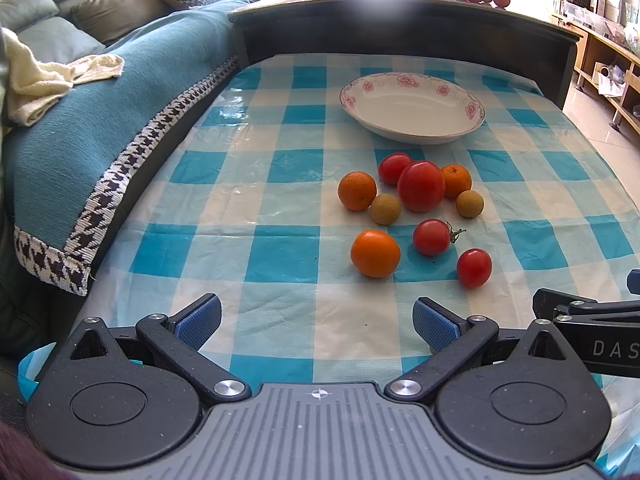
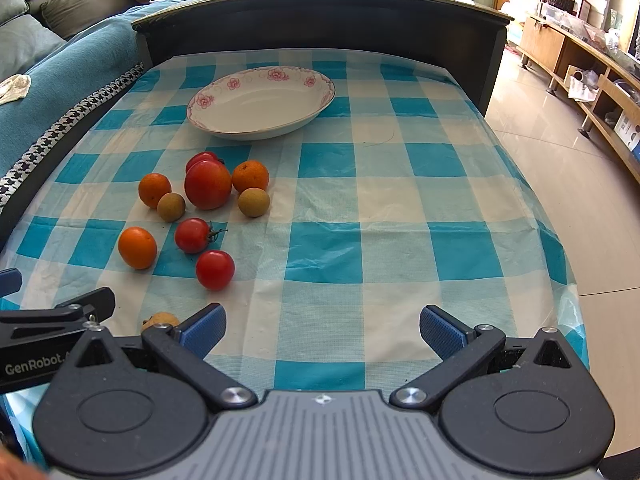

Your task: Organize fruits

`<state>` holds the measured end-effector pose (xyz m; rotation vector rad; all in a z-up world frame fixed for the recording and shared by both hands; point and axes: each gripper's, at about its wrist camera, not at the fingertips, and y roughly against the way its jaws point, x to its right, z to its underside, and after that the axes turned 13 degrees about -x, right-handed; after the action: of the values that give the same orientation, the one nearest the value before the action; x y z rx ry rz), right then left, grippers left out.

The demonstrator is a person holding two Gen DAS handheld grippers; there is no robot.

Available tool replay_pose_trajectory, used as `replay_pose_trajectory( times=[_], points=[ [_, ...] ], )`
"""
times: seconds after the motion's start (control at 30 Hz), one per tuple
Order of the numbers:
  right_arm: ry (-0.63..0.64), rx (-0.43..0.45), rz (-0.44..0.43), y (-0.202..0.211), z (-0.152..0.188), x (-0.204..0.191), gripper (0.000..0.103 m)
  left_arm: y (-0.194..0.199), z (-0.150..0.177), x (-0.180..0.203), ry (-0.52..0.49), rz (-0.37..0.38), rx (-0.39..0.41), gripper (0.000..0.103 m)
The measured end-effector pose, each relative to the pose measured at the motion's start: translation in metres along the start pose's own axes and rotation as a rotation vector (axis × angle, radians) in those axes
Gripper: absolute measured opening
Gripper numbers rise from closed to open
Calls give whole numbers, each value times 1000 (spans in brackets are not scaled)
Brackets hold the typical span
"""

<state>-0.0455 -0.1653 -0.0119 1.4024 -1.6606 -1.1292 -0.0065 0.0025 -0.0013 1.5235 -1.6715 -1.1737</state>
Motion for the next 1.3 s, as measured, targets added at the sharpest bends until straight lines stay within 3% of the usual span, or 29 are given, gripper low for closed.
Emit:
replay_pose_trajectory(
  times=[0.5,0.7,0.87,1.3],
  points=[
    [63,-3,-44,1,1,-12,102,2,-3,-15,50,-2,4,103],
    [138,-26,-90,-2,4,-25,88,2,-5,-19,68,1,3,103],
    [206,-51,-149,-8,3,-41,66,0,-7,-24,90,11,1,103],
    [322,-83,-300,-24,-6,-75,38,-6,-15,-38,143,44,-10,103]
  ],
)
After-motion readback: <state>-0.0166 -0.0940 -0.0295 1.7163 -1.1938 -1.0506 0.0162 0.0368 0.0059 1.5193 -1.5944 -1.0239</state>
